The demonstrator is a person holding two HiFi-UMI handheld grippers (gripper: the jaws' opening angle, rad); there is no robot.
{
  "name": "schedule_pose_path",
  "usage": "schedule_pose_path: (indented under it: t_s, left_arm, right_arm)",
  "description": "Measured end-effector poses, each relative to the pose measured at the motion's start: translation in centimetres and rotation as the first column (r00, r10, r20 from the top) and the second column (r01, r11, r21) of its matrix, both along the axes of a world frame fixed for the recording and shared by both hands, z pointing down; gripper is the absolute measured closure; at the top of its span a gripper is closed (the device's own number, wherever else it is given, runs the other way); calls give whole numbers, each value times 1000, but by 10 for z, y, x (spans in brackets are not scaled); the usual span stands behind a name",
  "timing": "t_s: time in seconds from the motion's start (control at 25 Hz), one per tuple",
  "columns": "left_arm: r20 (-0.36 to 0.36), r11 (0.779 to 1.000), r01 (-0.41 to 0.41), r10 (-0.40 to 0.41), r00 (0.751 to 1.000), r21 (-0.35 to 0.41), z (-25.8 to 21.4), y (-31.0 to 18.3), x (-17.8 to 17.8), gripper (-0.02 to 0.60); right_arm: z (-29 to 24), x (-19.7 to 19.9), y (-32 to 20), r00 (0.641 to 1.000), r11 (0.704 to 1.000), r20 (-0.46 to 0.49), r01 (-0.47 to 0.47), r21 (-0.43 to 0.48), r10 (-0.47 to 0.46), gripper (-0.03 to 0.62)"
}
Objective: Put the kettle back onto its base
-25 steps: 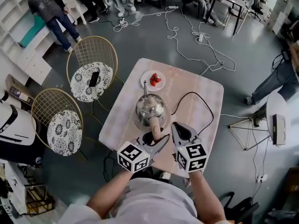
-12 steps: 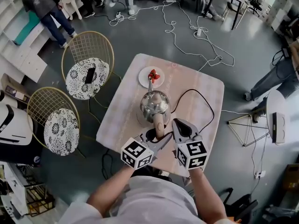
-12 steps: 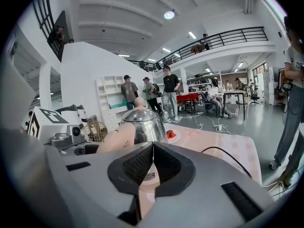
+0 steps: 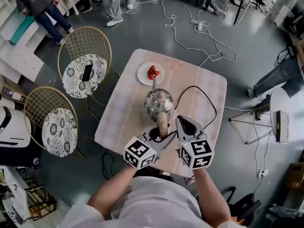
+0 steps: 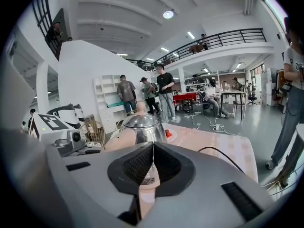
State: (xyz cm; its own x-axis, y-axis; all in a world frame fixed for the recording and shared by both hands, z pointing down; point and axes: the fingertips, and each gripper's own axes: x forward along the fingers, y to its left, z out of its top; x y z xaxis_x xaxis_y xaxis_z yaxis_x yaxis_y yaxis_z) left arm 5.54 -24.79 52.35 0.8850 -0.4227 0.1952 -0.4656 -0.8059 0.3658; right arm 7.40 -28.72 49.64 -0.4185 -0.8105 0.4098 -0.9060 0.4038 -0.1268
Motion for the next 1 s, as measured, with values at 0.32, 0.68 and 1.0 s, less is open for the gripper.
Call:
schedule_pose_path:
  t_s: [0.32,0.68,1.0]
  left_arm:
    - [2,1000,5,-5,1000,6,6,-2,-2,424]
    - [34,1000,4,-3,999,-15,14,1,-6,425]
    - [126,1000,8,-5,992,-21,29,10,-13,425]
  right_arm:
    - [3,4,-2,1000,1000,-2,-4,-7,4,589]
    - [6,-3,-1,1000,1000,13,24,-12,-24,589]
    - [6,-3,6,1000,1000,19,25,-16,-25,589]
